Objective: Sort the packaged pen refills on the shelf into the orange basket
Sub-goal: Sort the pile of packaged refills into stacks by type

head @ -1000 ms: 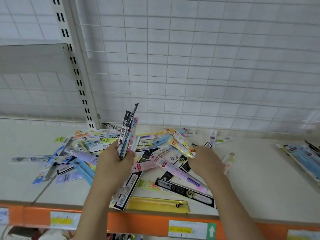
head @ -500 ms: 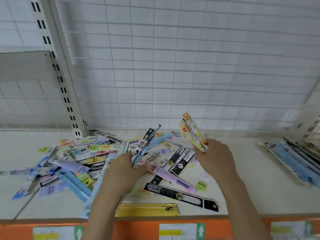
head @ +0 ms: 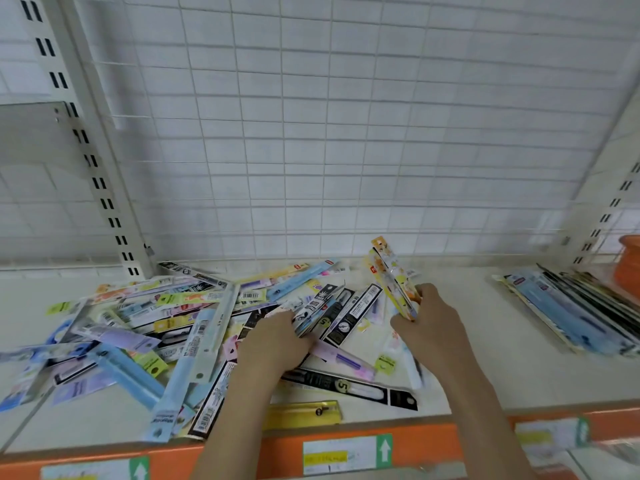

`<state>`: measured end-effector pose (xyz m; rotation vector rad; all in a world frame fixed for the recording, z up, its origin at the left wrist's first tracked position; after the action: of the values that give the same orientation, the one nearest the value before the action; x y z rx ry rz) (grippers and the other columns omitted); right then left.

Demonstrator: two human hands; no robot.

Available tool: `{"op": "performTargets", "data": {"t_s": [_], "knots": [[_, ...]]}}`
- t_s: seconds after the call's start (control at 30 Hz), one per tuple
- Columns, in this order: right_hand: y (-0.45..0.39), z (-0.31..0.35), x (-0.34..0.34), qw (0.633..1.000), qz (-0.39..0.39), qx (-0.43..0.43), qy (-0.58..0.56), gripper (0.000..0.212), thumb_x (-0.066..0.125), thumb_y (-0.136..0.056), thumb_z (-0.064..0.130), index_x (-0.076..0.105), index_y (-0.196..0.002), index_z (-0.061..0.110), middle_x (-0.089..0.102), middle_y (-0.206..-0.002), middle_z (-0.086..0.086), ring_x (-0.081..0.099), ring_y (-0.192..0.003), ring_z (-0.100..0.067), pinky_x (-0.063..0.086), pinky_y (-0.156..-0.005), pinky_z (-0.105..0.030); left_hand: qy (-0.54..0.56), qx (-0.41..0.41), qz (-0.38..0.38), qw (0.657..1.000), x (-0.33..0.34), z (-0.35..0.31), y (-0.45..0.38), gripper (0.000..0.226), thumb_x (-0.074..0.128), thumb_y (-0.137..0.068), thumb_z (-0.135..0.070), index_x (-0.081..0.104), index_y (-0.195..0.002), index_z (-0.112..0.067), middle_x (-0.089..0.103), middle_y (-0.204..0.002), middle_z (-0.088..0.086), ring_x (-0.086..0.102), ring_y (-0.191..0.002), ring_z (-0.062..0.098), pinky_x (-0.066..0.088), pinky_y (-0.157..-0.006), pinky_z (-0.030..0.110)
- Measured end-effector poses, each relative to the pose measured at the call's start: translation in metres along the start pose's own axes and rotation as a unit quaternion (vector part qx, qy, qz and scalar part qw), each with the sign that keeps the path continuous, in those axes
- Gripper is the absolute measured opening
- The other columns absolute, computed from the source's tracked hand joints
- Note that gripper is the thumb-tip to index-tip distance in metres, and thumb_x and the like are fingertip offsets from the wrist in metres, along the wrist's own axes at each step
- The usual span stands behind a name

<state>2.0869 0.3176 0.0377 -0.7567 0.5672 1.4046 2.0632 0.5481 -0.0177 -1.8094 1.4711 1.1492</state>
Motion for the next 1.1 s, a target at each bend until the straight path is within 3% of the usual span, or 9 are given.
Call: {"op": "performTargets", "data": {"t_s": [0.07,0.13,0.37,0.47,0.63,0.8,0.93,1.0,1.1], "knots": [[0.002,0.001,0.004,1.000,0.017,-0.009,0.006,0.019,0.055,-0.085,0.018,0.041,-0.098,0.021,0.059,-0.087,-0.005,0.058,-0.078,-0.028,0.041,-0.063,-0.034,-0.004,-0.008,-0.005,1.000,0.000,-0.002,0.000,0.047,0.052,-0.084,-0.054,0.057,-0.111,-0.016,0.064,-0.110,0.005,0.059,-0.101,0.025,0.047,-0.080,0.031],[0.004,0.000,0.007,0.999,0.026,-0.014,0.021,0.011,0.052,-0.086,0.018,0.042,-0.083,0.022,0.055,-0.079,-0.003,0.055,-0.076,-0.028,0.040,-0.062,-0.033,0.004,-0.019,-0.016,1.000,-0.003,-0.003,0.000,0.043,0.054,-0.084,-0.052,0.059,-0.102,-0.013,0.066,-0.102,0.007,0.061,-0.096,0.026,0.047,-0.075,0.030],[0.010,0.006,0.010,0.998,0.044,-0.040,0.036,0.022,0.046,-0.088,0.017,0.035,-0.071,0.024,0.050,-0.069,0.000,0.050,-0.068,-0.024,0.034,-0.054,-0.029,0.074,-0.033,-0.084,0.993,-0.024,-0.007,0.013,0.034,0.067,-0.078,-0.038,0.044,-0.083,-0.015,0.048,-0.072,-0.001,0.052,-0.076,0.024,0.038,-0.062,0.028],[0.011,0.009,0.011,0.997,0.053,-0.050,0.000,0.013,0.045,-0.090,0.017,0.040,-0.080,0.022,0.055,-0.074,-0.005,0.058,-0.072,-0.027,0.045,-0.061,-0.035,0.130,-0.005,-0.132,0.983,-0.041,-0.013,0.017,0.027,0.064,-0.078,-0.022,0.049,-0.098,-0.010,0.053,-0.074,0.001,0.054,-0.076,0.027,0.043,-0.062,0.031],[0.014,0.017,0.014,0.994,0.076,-0.074,-0.023,0.006,0.050,-0.092,0.024,0.048,-0.097,0.021,0.067,-0.080,0.000,0.067,-0.074,-0.017,0.054,-0.071,-0.037,0.192,0.050,-0.197,0.960,-0.074,-0.020,0.030,0.055,0.052,-0.086,-0.007,0.038,-0.137,-0.020,0.052,-0.081,-0.003,0.050,-0.072,0.021,0.038,-0.065,0.029],[0.023,0.043,0.023,0.987,0.100,-0.121,0.025,0.030,0.065,-0.081,0.046,0.050,-0.093,0.023,0.060,-0.077,0.006,0.059,-0.071,-0.015,0.047,-0.066,-0.033,0.189,0.072,-0.202,0.958,-0.094,-0.008,0.040,0.070,0.050,-0.090,-0.009,0.018,-0.145,-0.038,0.066,-0.087,0.005,0.060,-0.066,0.022,0.052,-0.063,0.038],[0.035,0.050,0.060,0.970,0.187,-0.132,0.078,0.034,0.070,-0.074,0.051,0.041,-0.072,0.032,0.050,-0.072,0.011,0.051,-0.069,-0.012,0.038,-0.061,-0.028,0.230,0.045,-0.231,0.944,-0.105,0.011,0.051,0.086,0.051,-0.090,-0.007,-0.010,-0.148,-0.025,0.066,-0.078,0.009,0.059,-0.066,0.027,0.050,-0.063,0.040],[0.039,0.050,0.079,0.957,0.231,-0.141,0.105,0.042,0.070,-0.070,0.058,0.040,-0.070,0.028,0.047,-0.072,0.008,0.050,-0.070,-0.014,0.036,-0.060,-0.030,0.231,0.031,-0.243,0.942,-0.109,0.022,0.053,0.079,0.051,-0.091,-0.007,-0.002,-0.148,-0.017,0.064,-0.075,0.007,0.058,-0.066,0.028,0.045,-0.061,0.038],[0.044,0.046,0.099,0.941,0.279,-0.139,0.131,0.052,0.071,-0.065,0.062,0.041,-0.071,0.020,0.043,-0.075,0.002,0.046,-0.070,-0.017,0.031,-0.059,-0.032,0.174,0.013,-0.251,0.952,-0.116,0.033,0.058,0.044,0.053,-0.091,-0.013,0.035,-0.131,-0.009,0.051,-0.071,-0.003,0.048,-0.069,0.024,0.032,-0.058,0.032]]}}
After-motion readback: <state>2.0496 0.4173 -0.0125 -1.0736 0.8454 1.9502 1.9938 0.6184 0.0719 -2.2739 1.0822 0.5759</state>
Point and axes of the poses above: each hand's wrist, its own y-axis away from the middle knuckle, its own x-axis out of the palm, z = x × y, the point moved 10 cm from there along -y, towards the middle knuckle
